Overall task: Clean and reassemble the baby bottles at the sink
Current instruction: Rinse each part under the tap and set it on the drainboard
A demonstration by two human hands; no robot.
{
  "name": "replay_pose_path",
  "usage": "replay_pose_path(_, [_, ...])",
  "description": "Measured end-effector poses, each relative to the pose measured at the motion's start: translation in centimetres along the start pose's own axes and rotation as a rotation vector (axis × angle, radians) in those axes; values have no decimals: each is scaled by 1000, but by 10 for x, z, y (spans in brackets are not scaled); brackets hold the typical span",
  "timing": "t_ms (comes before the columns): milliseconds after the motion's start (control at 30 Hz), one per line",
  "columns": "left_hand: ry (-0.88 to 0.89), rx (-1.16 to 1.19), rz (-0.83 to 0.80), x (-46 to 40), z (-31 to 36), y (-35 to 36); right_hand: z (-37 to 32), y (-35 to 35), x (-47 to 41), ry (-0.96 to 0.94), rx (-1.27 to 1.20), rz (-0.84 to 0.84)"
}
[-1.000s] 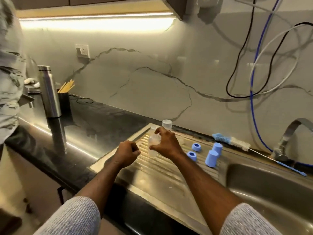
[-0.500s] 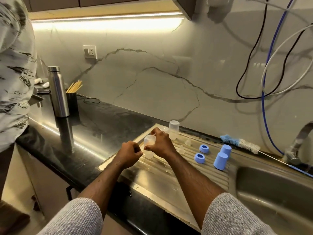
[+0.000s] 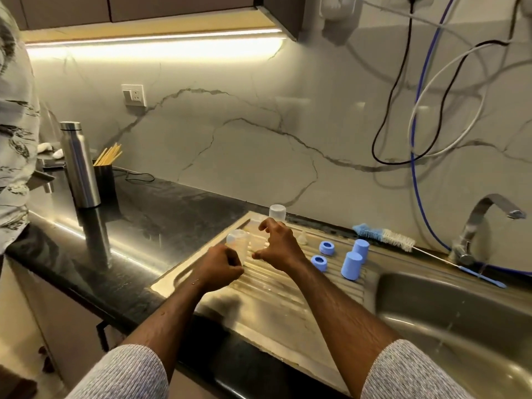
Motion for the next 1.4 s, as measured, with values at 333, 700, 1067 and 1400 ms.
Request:
replay_pose_path(333, [186, 147, -100, -20, 104, 137, 166, -82, 86, 165, 66, 124])
replay_pose_path(700, [349, 33, -451, 11, 197, 376, 375, -126, 235, 472, 281, -141])
replay_pose_path(1067, [167, 32, -523, -13, 161, 450, 378, -22, 263, 347, 138, -845])
replay_pose_path(1400, [81, 95, -456, -36, 147, 466, 426, -49, 234, 530, 140, -462])
Point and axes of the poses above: each hand's wrist, its own x-axis away from the middle knuckle, its own y-axis out of the palm, z = x × y, the point moved 9 cm from there along -x, towards the middle knuckle, and after that the axes turned 14 degrees about x, right-handed, at the moved point
